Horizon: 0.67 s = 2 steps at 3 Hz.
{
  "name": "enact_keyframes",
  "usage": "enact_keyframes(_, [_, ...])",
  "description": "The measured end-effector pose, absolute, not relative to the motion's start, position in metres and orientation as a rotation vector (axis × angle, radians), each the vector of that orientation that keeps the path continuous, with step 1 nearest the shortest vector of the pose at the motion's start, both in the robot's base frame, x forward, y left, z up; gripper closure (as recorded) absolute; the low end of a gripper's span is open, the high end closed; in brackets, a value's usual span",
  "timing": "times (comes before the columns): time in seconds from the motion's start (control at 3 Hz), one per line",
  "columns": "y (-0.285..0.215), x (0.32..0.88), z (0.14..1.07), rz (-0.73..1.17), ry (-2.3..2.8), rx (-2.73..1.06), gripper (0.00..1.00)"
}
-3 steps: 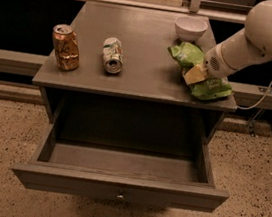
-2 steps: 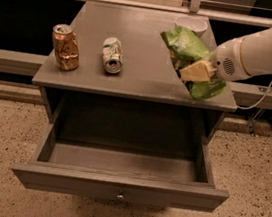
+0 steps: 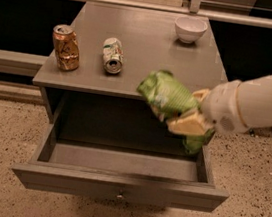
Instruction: Place green rice chip bag into top drawer
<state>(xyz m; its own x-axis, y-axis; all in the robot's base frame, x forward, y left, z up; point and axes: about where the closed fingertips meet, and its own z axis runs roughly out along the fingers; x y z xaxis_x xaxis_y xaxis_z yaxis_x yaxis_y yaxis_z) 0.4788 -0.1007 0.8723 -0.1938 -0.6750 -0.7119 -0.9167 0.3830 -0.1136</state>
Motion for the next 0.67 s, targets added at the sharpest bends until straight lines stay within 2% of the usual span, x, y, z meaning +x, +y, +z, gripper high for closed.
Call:
enact_keyframes(0.33, [-0.118,0.43,0.753,0.374,2.051,-1.675,1.0])
enact_keyframes(0.67, [-0.122,0.422,0.741,0.366,2.068,-1.706,1.0])
